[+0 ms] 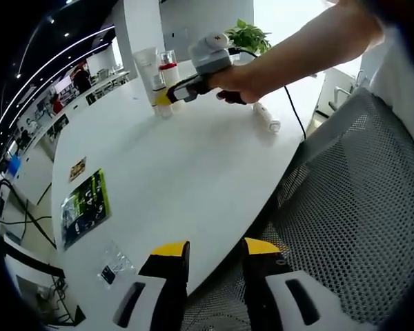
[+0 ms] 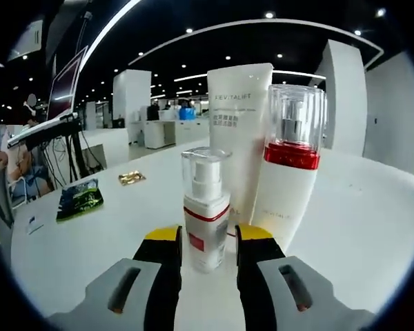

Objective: Arrange the skincare products in the storage area until every visible bottle or jar stands upright without overlapping.

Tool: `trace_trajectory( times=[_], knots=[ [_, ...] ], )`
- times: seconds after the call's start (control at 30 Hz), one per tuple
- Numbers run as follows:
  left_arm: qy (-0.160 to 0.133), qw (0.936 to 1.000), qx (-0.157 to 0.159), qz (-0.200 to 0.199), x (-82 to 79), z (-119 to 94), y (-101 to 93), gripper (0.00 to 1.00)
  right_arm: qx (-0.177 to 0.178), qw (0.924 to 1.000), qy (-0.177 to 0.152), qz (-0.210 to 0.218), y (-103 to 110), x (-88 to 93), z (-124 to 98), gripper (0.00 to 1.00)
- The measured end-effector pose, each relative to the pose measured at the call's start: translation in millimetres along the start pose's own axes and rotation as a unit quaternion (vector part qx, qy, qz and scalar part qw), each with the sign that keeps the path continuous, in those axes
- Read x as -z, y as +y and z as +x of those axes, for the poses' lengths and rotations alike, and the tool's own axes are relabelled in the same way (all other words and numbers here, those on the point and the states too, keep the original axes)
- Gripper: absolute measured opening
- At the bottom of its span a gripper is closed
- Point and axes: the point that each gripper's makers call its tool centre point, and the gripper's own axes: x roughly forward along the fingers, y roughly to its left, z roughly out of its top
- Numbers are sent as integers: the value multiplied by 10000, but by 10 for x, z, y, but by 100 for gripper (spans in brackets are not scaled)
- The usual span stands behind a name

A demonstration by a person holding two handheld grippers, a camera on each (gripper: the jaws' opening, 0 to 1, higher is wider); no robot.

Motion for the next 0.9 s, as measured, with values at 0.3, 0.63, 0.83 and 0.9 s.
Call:
trace_trajectory(
  times=[0.3,0.63,0.83,0.9],
  knots=[
    [-31,10000,-10,0,-15,2,7,31,18,10000,50,70,-18,2,-99,27],
    [-45,10000,-44,29,-20,-1,13,31,44,9999,68,103,-63,-13,-188,18],
    [-35,10000,-54,60,-19,0,15,31,42,9997,83,214,-77,-17,-188,12],
    [-55,9999,-66,61,-26,-2,20,31,34,9997,86,212,-71,-20,-179,12]
  ],
)
